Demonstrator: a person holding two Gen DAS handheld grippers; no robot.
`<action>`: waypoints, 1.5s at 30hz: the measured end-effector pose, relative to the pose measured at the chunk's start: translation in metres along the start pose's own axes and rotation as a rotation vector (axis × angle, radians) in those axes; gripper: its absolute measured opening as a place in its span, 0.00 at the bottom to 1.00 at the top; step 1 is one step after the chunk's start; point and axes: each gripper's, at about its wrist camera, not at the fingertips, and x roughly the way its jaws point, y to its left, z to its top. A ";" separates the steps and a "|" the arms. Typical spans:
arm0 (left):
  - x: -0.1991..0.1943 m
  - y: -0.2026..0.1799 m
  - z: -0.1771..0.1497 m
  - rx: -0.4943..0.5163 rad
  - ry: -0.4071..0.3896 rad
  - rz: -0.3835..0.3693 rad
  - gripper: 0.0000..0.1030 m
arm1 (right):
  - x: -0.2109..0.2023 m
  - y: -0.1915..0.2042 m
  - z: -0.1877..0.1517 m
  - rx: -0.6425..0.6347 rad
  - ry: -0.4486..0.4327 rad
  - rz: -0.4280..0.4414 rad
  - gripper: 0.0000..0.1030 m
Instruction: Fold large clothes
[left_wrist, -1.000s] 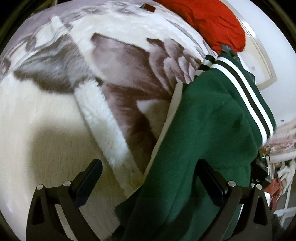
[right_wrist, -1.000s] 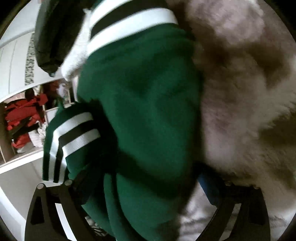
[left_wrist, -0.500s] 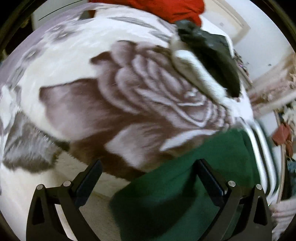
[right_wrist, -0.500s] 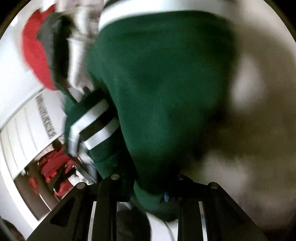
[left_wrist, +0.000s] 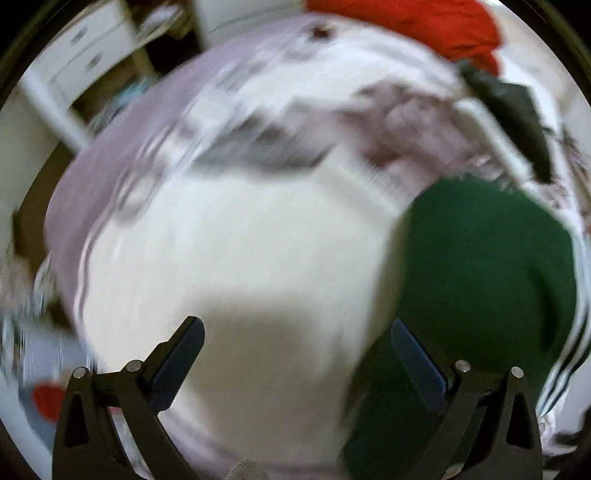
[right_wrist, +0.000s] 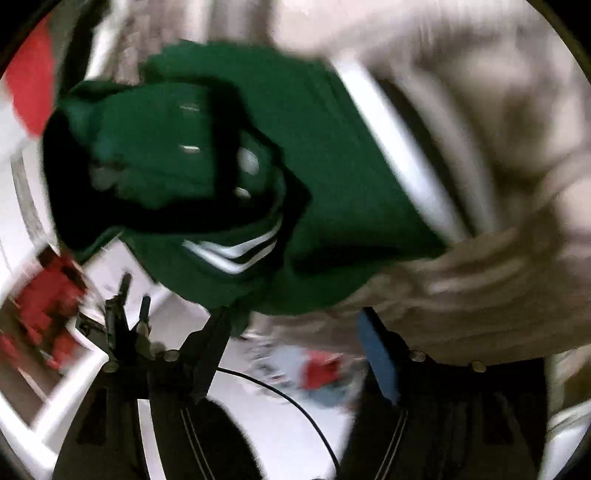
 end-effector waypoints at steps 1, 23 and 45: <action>0.011 0.007 -0.013 -0.012 0.029 0.027 1.00 | -0.007 0.014 -0.005 -0.057 -0.028 -0.031 0.73; 0.104 0.041 -0.068 -0.065 0.110 -0.001 1.00 | 0.038 0.100 -0.045 -0.107 0.013 0.002 0.12; 0.109 0.037 -0.066 -0.036 0.116 0.020 1.00 | 0.013 0.211 0.064 -0.559 -0.239 -0.213 0.04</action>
